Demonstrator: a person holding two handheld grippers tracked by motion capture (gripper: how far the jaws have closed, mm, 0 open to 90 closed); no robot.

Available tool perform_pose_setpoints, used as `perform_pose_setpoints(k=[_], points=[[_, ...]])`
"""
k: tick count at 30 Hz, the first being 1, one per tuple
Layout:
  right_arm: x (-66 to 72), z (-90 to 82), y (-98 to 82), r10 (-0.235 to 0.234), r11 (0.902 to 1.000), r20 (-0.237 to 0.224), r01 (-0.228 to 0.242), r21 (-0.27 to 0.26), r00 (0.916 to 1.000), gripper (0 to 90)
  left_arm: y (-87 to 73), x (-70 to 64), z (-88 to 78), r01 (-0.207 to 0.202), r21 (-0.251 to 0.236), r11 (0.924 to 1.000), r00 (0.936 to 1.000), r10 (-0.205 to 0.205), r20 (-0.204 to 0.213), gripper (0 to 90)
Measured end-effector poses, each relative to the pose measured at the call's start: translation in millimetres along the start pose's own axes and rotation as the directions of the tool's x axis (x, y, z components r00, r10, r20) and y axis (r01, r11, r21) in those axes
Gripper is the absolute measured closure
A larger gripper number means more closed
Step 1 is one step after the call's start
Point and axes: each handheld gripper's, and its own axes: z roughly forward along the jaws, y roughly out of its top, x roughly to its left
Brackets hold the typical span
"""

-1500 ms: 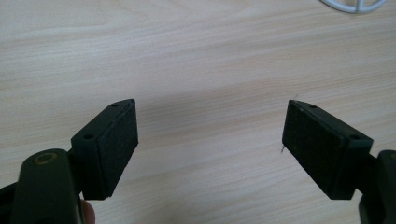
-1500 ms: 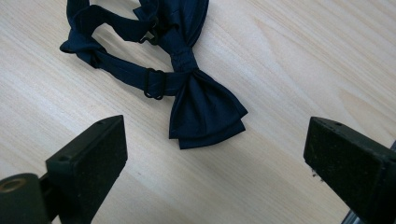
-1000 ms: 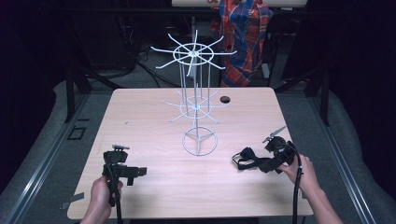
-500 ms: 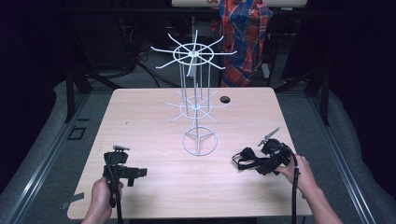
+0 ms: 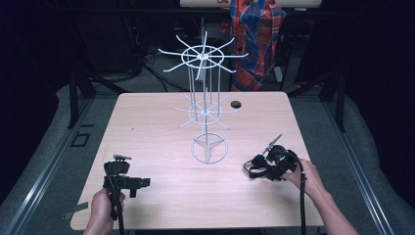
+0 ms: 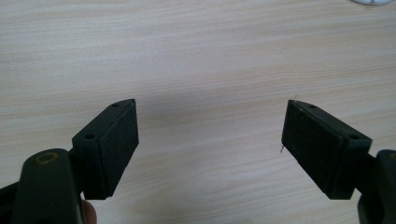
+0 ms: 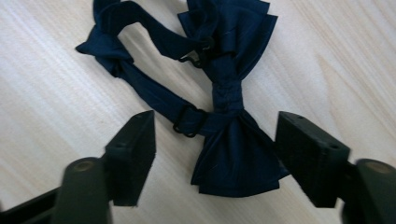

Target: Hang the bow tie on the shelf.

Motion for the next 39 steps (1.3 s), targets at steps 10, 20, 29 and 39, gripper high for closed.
perform_pose_setpoints(k=[10, 20, 29, 39], points=[[2.7, 9.5, 9.0, -0.006, 0.9988, 0.027, 0.005, 0.049, 0.9996, 40.0, 0.1, -3.4, 0.2, -0.031, 0.003, 0.9995, 0.9995, 0.031, -0.005, 18.9], [6.2, 13.3, 11.3, 0.006, 0.9972, 0.064, -0.011, 0.073, 0.9979, 55.9, -1.4, -1.6, -2.9, -0.03, -0.012, 0.9995, 0.9995, 0.03, -0.012, 18.6], [11.1, 14.6, 14.5, 0.013, 0.9988, 0.075, -0.016, 0.045, 0.9971, 72.4, -5.3, 0.8, -6.9, -0.02, -0.021, 0.9996, 0.9996, 0.02, -0.02, 18.4], [7.7, 11.8, 15.7, 0.063, 0.9979, 0.022, -0.063, -0.013, 0.9977, 73.7, -7.4, 3.4, -9.7, -0.009, -0.025, 0.9996, 0.9997, 0.008, -0.023, 18.4]])
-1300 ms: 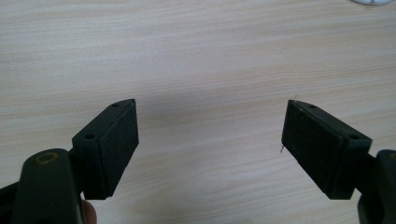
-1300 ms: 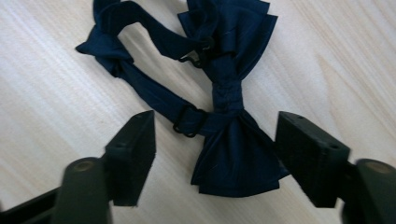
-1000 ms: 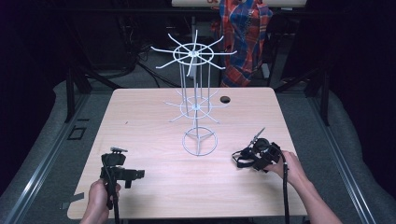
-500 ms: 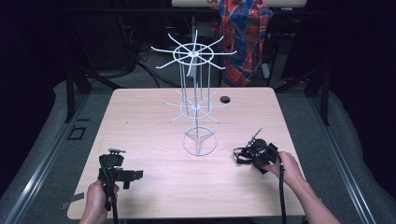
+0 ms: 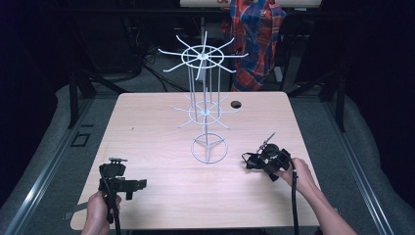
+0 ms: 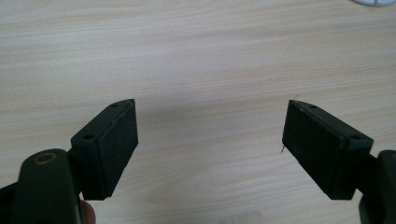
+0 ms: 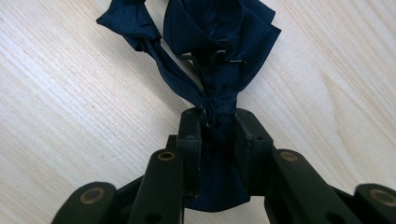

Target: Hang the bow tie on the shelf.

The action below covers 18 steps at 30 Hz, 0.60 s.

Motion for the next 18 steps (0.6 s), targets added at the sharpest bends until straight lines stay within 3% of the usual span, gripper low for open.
perform_pose_setpoints(k=[1, 3, 4, 5, 18], points=[[-2.5, -2.6, 0.7, -0.013, 0.9997, -0.01, 0.014, 0.019, 0.9999, 73.7, 0.5, -0.5, 1.0, -0.003, -0.003, 1.0, 1.0, 0.003, 0.0, 18.4], [-5.0, -5.2, -3.0, 0.033, 0.9992, -0.021, -0.034, -0.022, 0.9992, 73.7, 2.7, -2.4, 2.3, -0.011, 0.003, 0.9999, 0.9999, 0.011, 0.004, 18.4], [-8.6, -7.9, -2.4, 0.006, 1.0, -0.041, -0.006, 0.004, 0.9992, 73.7, 3.5, -3.2, 2.9, -0.014, 0.001, 0.9999, 0.9999, 0.014, 0.003, 18.4], [-8.2, -7.4, -4.4, 0.033, 0.9991, -0.053, -0.035, -0.023, 0.998, 73.7, 4.3, -4.2, 3.7, -0.014, -0.002, 0.9999, 0.9999, 0.014, 0.004, 18.4], [-16.8, -21.5, -21.2, 0.114, 0.9854, -0.078, -0.123, -0.118, 0.9904, 73.7, 12.7, -14.9, 9.7, -0.053, 0.003, 0.9986, 0.9983, 0.053, 0.025, 18.4]])
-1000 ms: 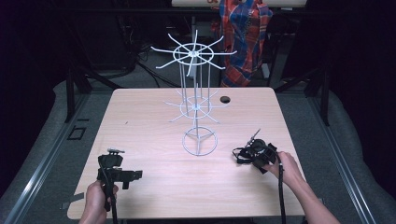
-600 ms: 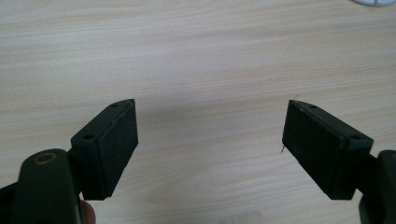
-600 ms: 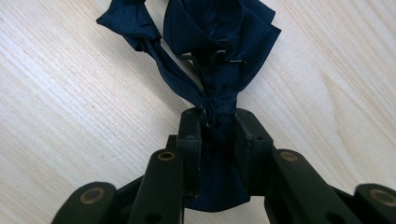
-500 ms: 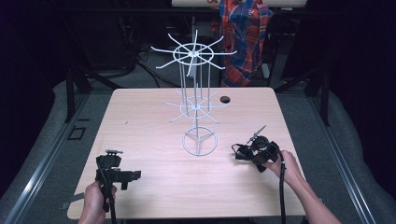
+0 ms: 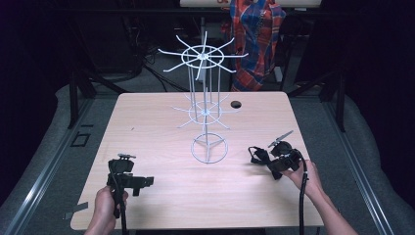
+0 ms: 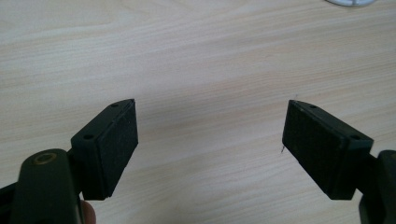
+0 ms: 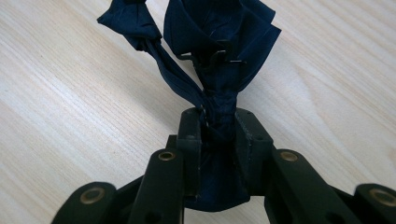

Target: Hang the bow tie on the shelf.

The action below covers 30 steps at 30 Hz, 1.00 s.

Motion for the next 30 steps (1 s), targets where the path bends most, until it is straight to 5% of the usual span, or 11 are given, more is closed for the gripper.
perform_pose_setpoints(k=[11, 30], points=[[-11.0, -1.1, 7.7, 0.039, 0.998, 0.003, -0.038, -0.05, 0.9993, 73.7, 1.8, -0.3, 2.6, -0.01, 0.014, 0.9999, 0.9999, 0.01, -0.007, 18.5], [-6.8, -1.8, 28.7, 0.06, 0.9913, -0.011, -0.061, -0.117, 0.9981, 73.9, 6.4, -5.5, 6.3, -0.033, 0.015, 0.9993, 0.9994, 0.033, -0.001, 18.2]])
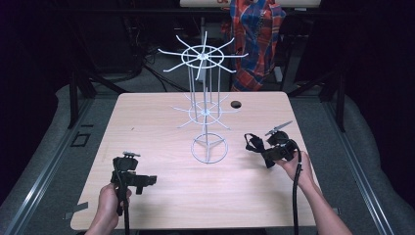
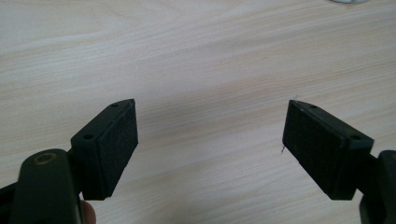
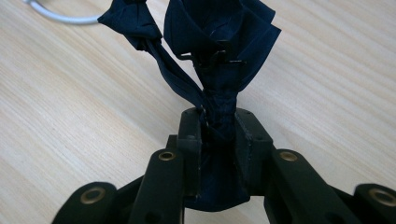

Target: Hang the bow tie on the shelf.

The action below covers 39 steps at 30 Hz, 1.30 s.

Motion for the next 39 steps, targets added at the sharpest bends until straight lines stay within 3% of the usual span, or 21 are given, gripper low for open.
perform_pose_setpoints(k=[14, 18, 27, 39], points=[[3.5, -5.4, 27.6, -0.001, 0.9964, -0.03, -0.002, -0.084, 0.9996, 74.0, -3.2, 6.7, -1.1, 0.016, 0.008, 0.9998, 0.9998, -0.016, -0.007, 18.8], [4.3, -10.2, 27.7, -0.012, 0.9937, -0.034, 0.008, -0.112, 0.9994, 73.9, -3.3, 8.7, -2.0, 0.026, 0.011, 0.9996, 0.9996, -0.026, -0.008, 18.8], [1.3, -22.1, 24.4, 0.006, 0.9885, -0.053, -0.014, -0.151, 0.9986, 73.9, -1.8, 4.5, 0.9, 0.005, 0.014, 0.9999, 0.9999, -0.005, -0.012, 18.8], [10.3, -37.2, 29.3, -0.008, 0.9759, -0.084, -0.01, -0.218, 0.9964, 73.8, -2.3, 4.6, -0.1, 0.004, 0.016, 0.9999, 1.0, -0.004, -0.008, 18.8]])
